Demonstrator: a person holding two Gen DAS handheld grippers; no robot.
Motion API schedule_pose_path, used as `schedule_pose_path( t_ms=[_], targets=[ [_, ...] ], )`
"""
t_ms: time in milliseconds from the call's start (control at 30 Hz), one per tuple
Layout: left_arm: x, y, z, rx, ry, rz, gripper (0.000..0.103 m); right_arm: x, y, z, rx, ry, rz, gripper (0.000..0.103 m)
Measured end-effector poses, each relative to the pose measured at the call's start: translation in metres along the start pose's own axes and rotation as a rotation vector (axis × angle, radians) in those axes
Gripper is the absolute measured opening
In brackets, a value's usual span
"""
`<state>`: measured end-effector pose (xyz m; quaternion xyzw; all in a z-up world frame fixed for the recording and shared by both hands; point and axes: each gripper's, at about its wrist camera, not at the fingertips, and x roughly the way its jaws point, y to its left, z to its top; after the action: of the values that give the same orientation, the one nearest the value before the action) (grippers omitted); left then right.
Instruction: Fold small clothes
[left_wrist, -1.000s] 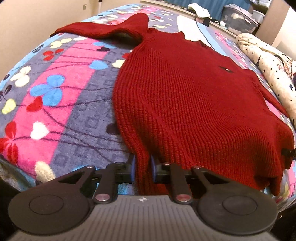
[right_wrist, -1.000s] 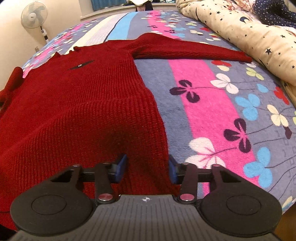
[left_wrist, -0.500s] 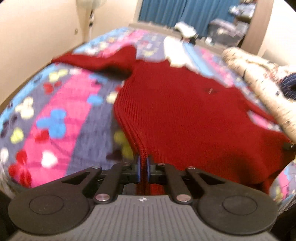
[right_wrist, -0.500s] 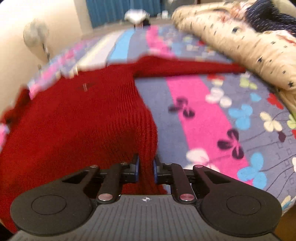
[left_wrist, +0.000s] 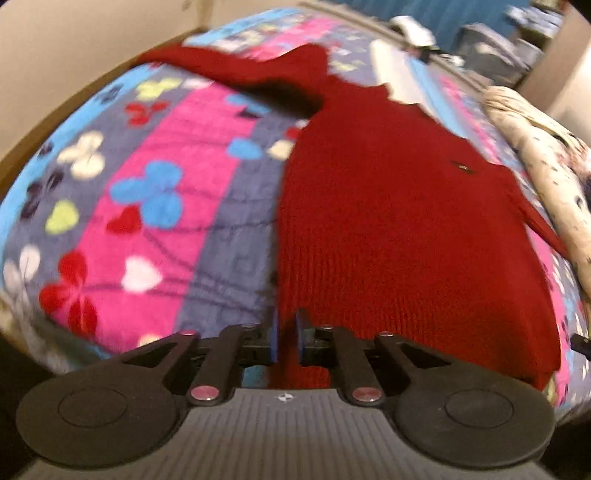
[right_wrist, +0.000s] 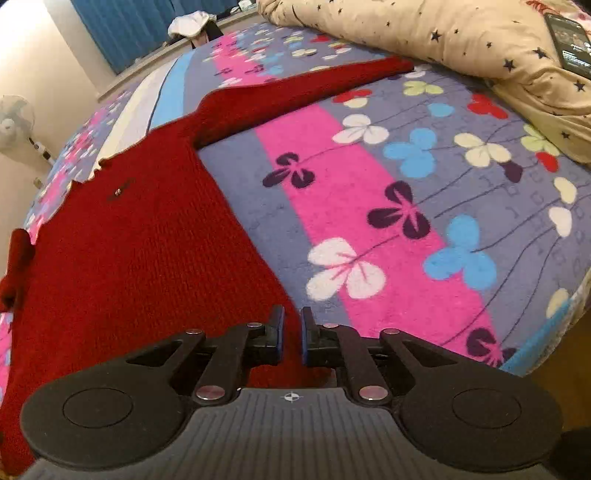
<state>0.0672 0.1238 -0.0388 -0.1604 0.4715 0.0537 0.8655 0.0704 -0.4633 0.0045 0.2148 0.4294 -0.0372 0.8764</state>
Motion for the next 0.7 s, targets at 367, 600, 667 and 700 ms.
schedule_pose_path(
  t_ms=[367, 600, 667, 700],
  targets=[
    [0.031, 0.002, -0.005, -0.058, 0.093, 0.008, 0.049, 0.046, 0.019, -0.021, -0.147, 0.127, -0.113, 0.059],
    [0.008, -0.024, -0.01, 0.17, -0.005, 0.045, 0.011, 0.032, 0.035, -0.022, -0.235, 0.075, -0.085, 0.011],
    [-0.014, -0.021, -0.001, 0.182, -0.068, 0.012, 0.01, 0.009, 0.038, -0.01, -0.213, 0.031, -0.034, 0.01],
    [-0.031, -0.018, 0.006, 0.18, -0.106, -0.022, 0.01, -0.008, 0.039, -0.001, -0.196, -0.007, -0.003, 0.01]
  ],
)
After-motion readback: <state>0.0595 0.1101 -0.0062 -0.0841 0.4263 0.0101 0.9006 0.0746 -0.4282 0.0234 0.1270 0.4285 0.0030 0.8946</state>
